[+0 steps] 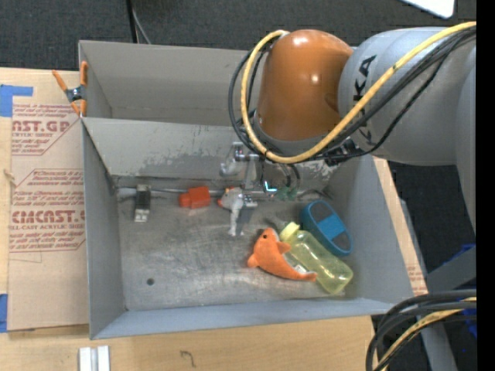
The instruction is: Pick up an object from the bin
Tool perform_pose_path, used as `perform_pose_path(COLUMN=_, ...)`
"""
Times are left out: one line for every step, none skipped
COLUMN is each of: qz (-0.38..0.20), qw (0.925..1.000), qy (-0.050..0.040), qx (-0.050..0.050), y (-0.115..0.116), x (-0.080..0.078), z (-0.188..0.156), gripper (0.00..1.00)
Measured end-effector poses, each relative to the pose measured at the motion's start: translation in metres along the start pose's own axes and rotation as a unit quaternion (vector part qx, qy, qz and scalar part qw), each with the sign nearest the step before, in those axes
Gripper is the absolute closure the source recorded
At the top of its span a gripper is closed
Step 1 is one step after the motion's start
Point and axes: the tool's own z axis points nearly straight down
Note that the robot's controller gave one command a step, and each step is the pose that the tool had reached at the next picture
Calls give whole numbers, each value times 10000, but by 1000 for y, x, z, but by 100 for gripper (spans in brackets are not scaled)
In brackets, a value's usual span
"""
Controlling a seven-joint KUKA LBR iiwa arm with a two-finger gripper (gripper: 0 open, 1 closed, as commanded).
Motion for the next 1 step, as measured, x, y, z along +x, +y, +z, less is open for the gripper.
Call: perform_pose_path(qz=4, qw=10000, qy=-40, qx=-3, y=0, x=-1, z=-5, gripper=0)
